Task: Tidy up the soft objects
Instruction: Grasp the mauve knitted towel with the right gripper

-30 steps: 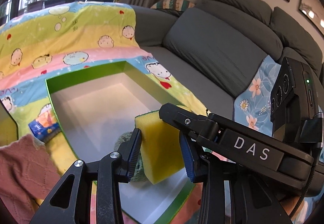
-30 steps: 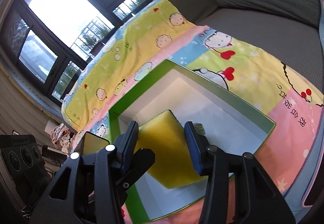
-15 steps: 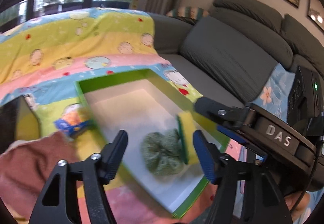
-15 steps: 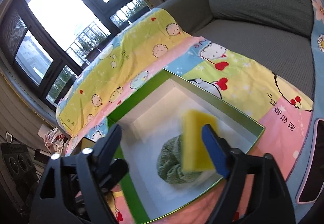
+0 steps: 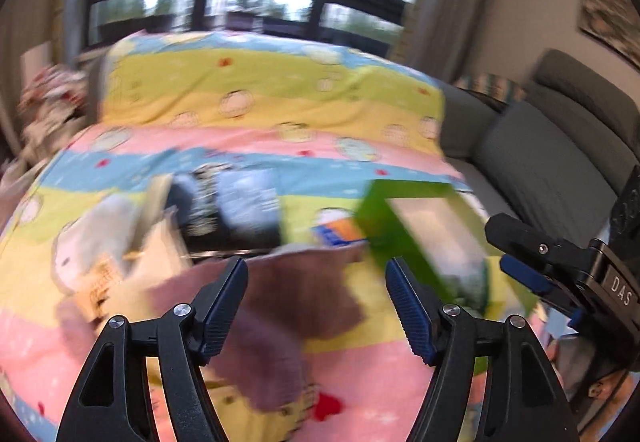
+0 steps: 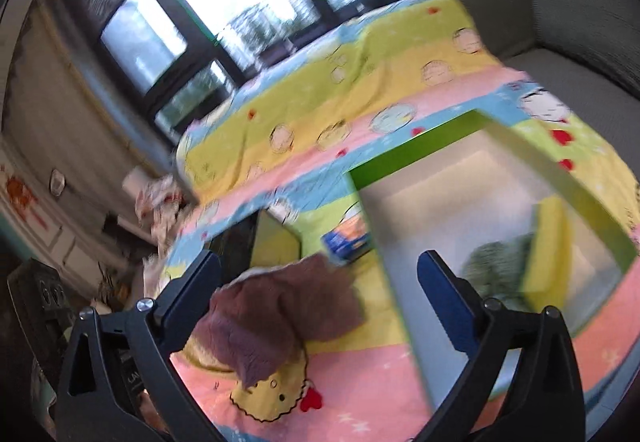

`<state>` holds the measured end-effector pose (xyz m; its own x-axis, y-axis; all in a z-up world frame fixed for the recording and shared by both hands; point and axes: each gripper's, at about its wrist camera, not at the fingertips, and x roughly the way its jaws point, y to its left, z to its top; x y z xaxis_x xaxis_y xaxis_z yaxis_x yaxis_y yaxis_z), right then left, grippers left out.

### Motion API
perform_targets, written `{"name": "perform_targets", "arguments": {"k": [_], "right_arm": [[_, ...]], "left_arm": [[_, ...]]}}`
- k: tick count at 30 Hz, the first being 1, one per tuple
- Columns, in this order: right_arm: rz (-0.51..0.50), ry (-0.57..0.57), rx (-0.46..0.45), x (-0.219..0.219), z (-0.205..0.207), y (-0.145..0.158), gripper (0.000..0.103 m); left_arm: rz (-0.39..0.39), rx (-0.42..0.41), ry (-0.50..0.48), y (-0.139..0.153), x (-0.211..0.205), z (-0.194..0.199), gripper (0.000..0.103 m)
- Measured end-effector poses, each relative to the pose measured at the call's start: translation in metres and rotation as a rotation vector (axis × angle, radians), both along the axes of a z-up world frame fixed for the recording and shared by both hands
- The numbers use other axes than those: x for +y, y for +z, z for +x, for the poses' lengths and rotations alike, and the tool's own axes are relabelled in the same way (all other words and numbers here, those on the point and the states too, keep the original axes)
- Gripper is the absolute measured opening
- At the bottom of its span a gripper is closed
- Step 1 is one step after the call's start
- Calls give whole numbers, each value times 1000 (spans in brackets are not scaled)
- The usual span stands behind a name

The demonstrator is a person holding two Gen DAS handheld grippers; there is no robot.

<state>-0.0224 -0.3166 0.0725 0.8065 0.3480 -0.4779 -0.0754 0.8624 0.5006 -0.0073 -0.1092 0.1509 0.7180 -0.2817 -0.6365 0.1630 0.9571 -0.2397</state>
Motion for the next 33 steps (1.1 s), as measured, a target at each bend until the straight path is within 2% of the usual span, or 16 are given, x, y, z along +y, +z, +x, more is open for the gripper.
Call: {"name": "perform_targets", "arguments": {"k": [6,8,11,17,20,22,24,27,30,33], "right_arm": [[-36,115,76,50,37,-23,99],[-47,149,110,65,49,-34,98],[-70,192,157,83,62,-49,92],[-92,209,210,97,79,-71,71],[-85,236,232,101,86,-80,48],[-67,268,219,101,85,-81,31],[-63,289,211,103,83,-79,13],[-53,291,199,103,80,-76,10],[-33,310,177,105,72,-68,9],[-42,307,107,101,57,-50,9]], "left_arm": [[-11,98,108,-40,40,3,72],[-35,120,119,-49,47,2,72],[-51,140,111,-60,52,1,72],[-79,179,89,-76,53,9,72],[-100,186,86,-82,53,10,72],[-124,169,83,-82,54,8,65],[-129,163,84,-82,55,8,40],[-146,161,66,-82,55,9,25],[-156,143,50,-76,53,5,23],[-161,99,33,-62,51,-3,23]]}}
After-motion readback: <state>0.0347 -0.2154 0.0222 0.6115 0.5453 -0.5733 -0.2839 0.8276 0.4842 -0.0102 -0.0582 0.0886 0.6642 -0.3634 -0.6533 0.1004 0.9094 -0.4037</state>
